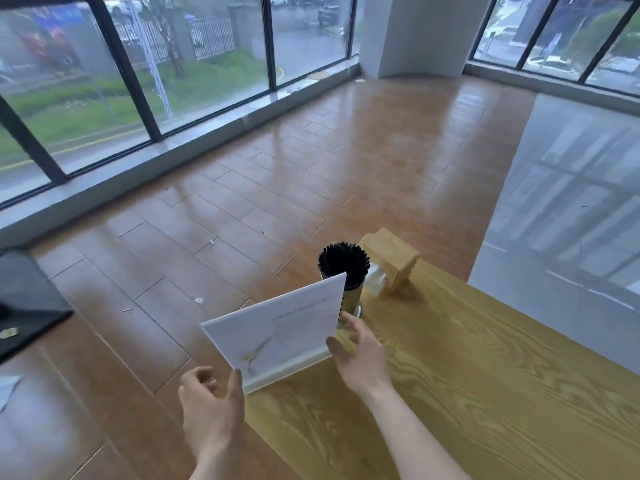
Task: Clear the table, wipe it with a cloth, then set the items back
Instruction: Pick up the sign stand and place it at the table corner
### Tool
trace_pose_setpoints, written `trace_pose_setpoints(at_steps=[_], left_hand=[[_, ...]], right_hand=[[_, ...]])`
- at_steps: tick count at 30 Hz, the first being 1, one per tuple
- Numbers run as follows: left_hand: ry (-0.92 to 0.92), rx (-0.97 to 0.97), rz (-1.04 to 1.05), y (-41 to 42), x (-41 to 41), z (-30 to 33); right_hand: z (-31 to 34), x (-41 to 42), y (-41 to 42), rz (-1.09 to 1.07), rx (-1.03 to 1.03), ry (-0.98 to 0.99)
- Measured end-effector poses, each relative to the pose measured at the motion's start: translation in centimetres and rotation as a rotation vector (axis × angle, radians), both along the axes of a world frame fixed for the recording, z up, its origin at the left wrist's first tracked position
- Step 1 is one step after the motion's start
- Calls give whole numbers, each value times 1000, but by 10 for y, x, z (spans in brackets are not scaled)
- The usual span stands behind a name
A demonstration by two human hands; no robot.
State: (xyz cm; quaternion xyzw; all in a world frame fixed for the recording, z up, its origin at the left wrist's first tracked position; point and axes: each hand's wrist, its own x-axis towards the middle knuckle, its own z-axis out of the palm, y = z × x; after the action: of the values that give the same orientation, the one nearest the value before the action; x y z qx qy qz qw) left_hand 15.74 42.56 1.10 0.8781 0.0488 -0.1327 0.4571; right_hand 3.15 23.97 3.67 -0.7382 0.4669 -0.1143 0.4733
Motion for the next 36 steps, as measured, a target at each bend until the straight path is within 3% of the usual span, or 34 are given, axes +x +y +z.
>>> trace_pose_setpoints(at_steps=[6, 16, 26, 36], left_hand=[[-94, -78, -135, -10, 17, 2], [-169, -154, -350, -57, -12, 17], [-103, -240, -830, -175, -135, 24], [-72, -263, -1146, -297, -349, 31]], right_hand=[[-6, 18, -3, -49, 5, -103], [6, -44, -21, -414, -144, -74], [20, -224, -60, -855, -221, 25], [20, -450, -112, -1196, -267, 56]])
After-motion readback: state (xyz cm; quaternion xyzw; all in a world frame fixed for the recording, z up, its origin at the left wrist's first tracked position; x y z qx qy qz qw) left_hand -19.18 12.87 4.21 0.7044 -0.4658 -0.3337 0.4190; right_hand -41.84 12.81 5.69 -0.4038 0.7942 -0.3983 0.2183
